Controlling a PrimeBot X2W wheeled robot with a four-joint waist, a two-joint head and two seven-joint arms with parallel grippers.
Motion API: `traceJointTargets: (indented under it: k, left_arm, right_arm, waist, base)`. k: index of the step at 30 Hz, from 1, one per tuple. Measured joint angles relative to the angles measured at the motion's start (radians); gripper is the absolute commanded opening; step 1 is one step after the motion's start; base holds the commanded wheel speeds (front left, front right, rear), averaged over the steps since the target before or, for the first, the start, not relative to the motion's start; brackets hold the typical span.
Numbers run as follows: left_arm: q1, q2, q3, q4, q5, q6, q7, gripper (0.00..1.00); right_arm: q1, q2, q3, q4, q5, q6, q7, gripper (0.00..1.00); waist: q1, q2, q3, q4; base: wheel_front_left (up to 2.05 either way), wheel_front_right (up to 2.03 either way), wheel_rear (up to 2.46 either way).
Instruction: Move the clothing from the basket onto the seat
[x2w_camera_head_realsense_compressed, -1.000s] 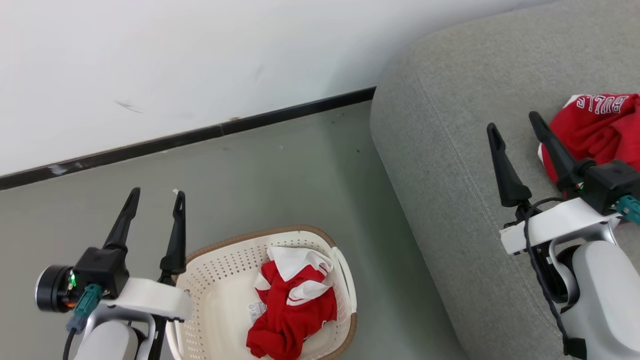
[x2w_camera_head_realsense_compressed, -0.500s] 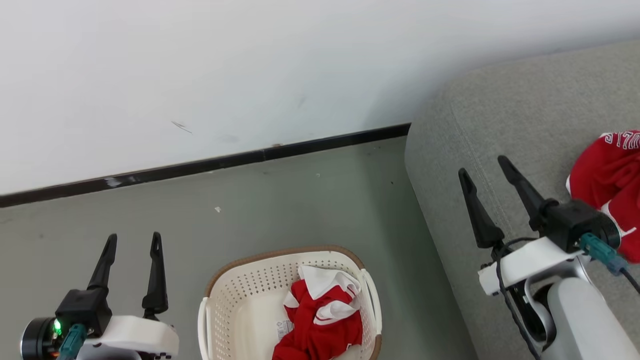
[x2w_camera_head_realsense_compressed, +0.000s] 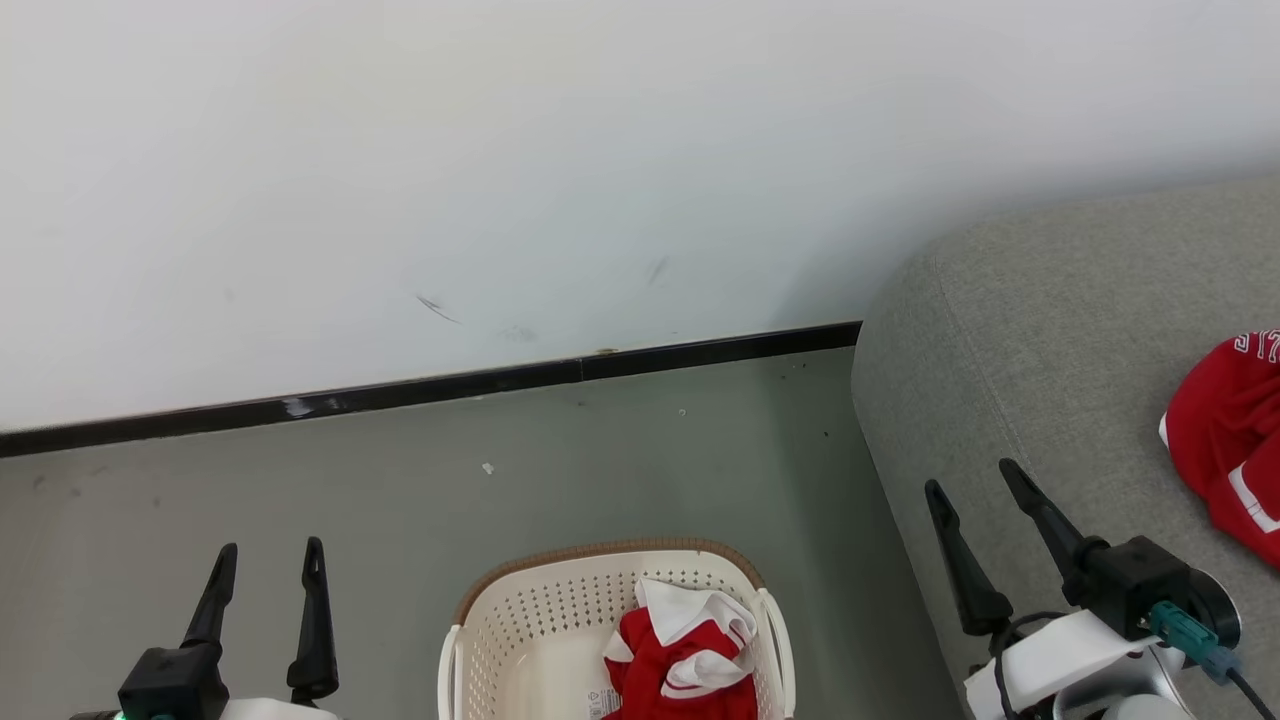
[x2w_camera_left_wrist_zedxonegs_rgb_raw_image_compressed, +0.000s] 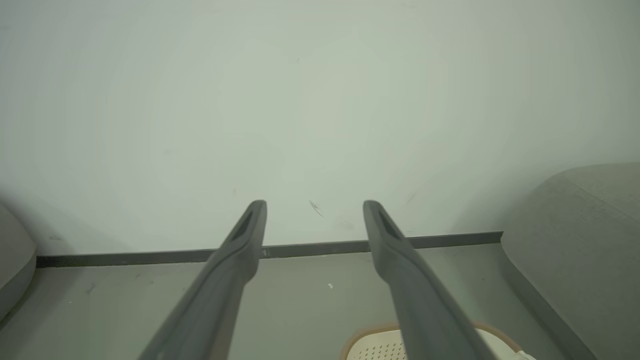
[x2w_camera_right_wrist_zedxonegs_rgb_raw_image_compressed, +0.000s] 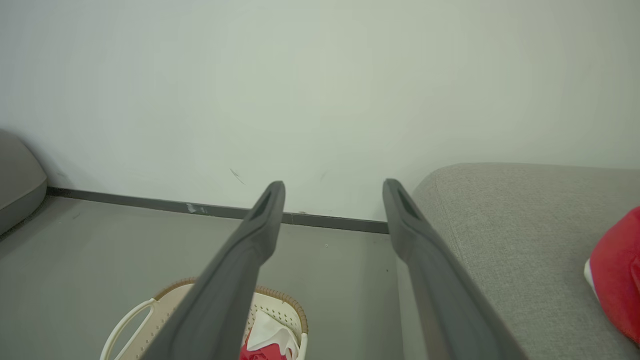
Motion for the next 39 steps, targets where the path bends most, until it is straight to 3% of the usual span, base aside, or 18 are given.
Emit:
traceJointTargets:
  k: [19, 39]
  left_arm:
    - [0.065, -0.014, 0.013, 0.002, 0.027, -0.034, 0.0, 1.0]
    - [0.082, -0.023, 0.029, -0.003, 0.036, -0.056, 0.0, 1.0]
  right_arm:
    - [0.135, 0.015, 0.003, -0.056, -0.021, 0.0, 0.0, 1.0]
    - [0.171, 0.016, 0.008, -0.111, 0.015, 0.0, 0.0, 1.0]
  waist:
    - [0.0, 0.0, -0.084, 0.005]
    - [0.0, 0.0001, -0.081, 0.007]
  base:
    - [0.0, 0.0, 0.0]
    - [0.0, 0.0, 0.0]
